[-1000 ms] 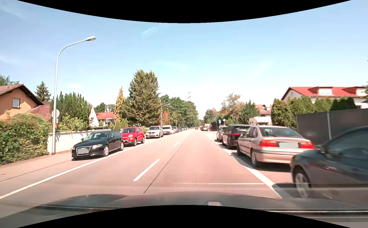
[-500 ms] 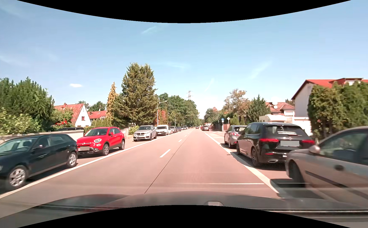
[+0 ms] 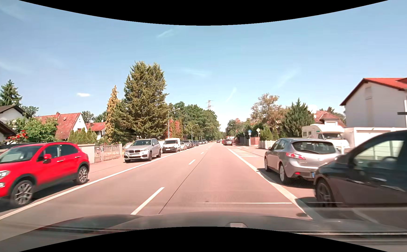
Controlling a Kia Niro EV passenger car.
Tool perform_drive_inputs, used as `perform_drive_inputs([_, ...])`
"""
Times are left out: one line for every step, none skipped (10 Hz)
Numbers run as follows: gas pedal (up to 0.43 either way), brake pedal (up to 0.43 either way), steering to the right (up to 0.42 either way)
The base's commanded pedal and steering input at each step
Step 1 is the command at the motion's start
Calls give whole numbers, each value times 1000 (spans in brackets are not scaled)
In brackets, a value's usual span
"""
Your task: Follow the waypoints while adhering to traffic rules and regulations
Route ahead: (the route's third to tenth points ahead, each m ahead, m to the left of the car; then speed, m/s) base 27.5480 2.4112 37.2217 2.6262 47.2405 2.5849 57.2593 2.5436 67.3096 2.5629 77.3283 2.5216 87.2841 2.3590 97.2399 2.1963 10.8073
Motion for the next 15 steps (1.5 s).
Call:
perform_drive_inputs([8, 0, -5])
perform_drive_inputs([8, 0, -5])
perform_drive_inputs([8, 0, -5])
perform_drive_inputs([8, 0, -5])
perform_drive_inputs([8, 0, -5])
perform_drive_inputs([8, 0, -6])
perform_drive_inputs([8, 0, -6])
perform_drive_inputs([8, 0, -6])
perform_drive_inputs([8, 0, -6])
perform_drive_inputs([8, 0, -6])
perform_drive_inputs([8, 0, -6])
perform_drive_inputs([8, 0, -6])
perform_drive_inputs([8, 0, -6])
perform_drive_inputs([8, 0, -6])
perform_drive_inputs([8, 0, -6])
